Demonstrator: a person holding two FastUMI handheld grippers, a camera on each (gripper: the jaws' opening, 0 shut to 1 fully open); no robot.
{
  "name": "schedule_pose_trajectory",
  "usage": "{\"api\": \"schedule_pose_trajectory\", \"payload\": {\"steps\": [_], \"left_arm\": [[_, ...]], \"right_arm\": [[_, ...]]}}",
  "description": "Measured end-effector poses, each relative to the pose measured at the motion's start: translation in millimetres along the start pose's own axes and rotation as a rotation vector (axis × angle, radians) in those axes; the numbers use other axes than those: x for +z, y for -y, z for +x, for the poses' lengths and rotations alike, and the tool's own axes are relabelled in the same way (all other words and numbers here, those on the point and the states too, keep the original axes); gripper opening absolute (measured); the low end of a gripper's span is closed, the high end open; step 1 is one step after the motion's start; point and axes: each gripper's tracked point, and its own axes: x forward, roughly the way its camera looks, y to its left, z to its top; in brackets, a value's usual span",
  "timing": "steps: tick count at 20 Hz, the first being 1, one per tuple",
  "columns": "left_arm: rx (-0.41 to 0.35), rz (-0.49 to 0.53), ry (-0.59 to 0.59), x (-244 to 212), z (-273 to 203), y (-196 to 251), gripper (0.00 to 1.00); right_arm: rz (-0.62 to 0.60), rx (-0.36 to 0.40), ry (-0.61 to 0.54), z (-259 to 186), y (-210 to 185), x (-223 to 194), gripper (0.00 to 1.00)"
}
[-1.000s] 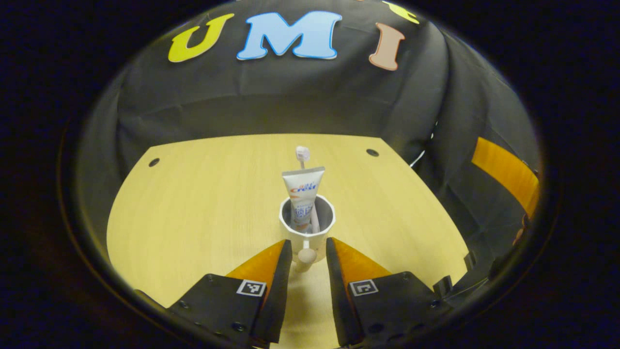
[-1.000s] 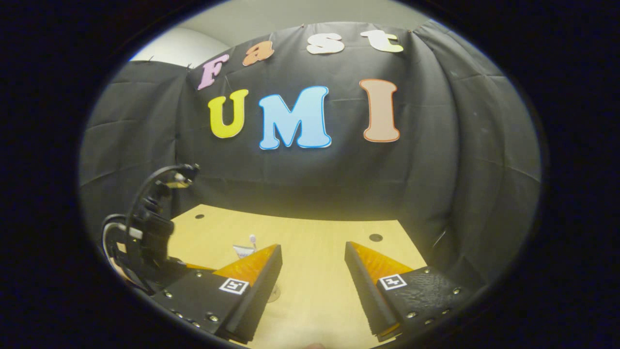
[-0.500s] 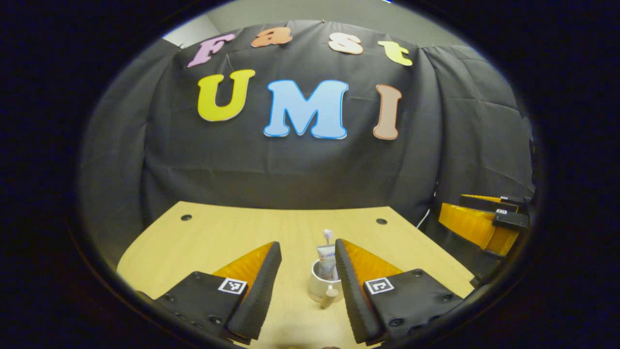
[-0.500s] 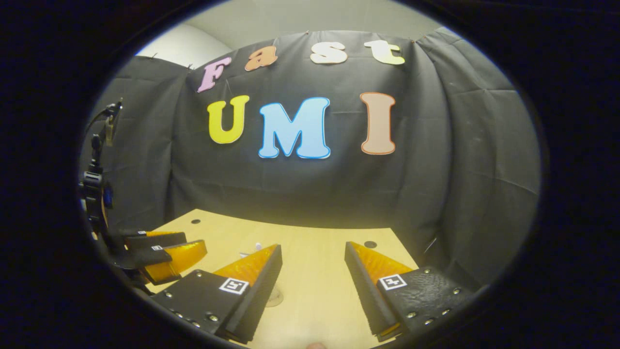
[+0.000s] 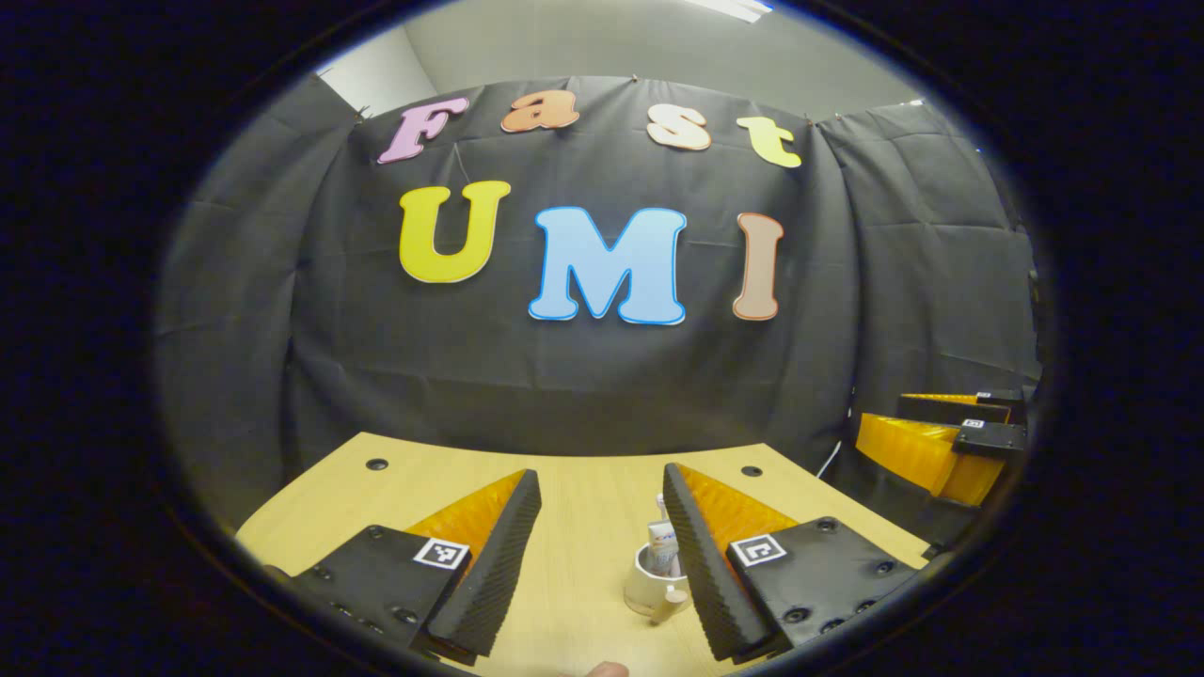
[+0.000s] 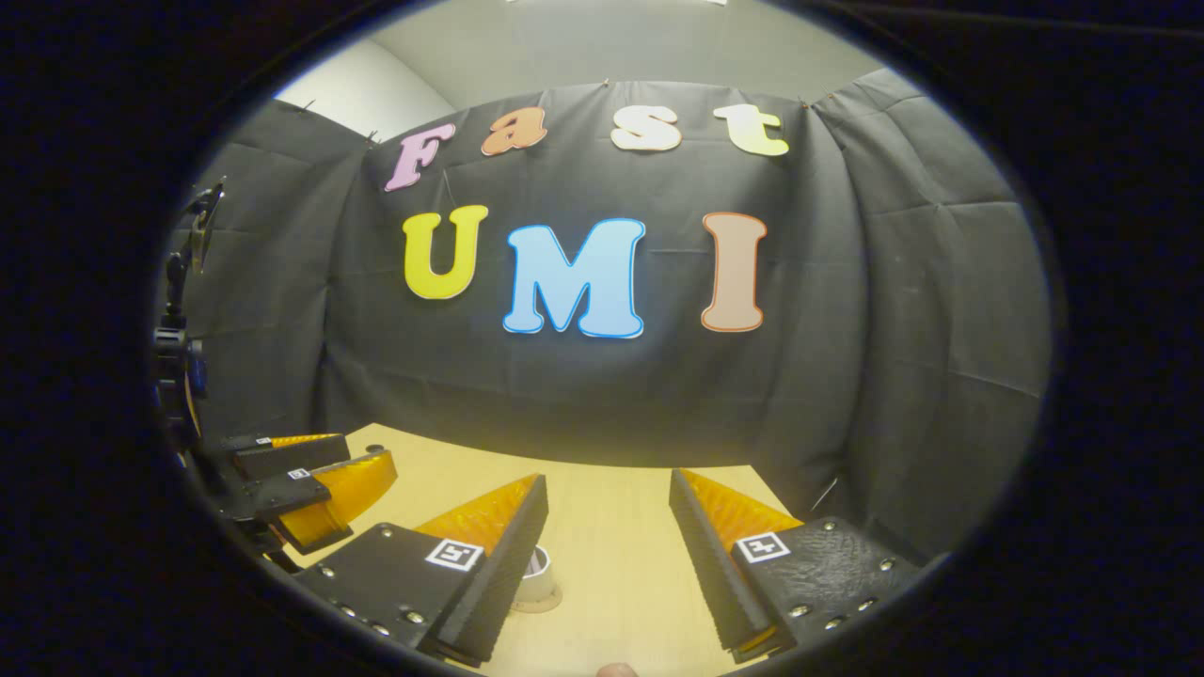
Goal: Put the toothbrush and toothpaste on the desktop into the cup, then pick up the cup and place it on the coaster on the desktop.
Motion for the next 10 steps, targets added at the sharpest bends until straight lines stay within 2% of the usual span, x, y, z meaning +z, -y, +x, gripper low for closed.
{"api": "schedule_pose_trajectory", "payload": {"steps": [4, 10], "left_arm": [[-0.008, 0.024, 0.016, 2.0, 1.6, -8.2, 0.84], [0.011, 0.024, 0.041, 11.3, 0.9, -8.7, 0.86]], "right_arm": [[0.026, -0.031, 0.025, -2.7, -3.5, 7.5, 0.82], [-0.007, -0.040, 0.062, -0.4, -13.2, 16.0, 0.82]]}}
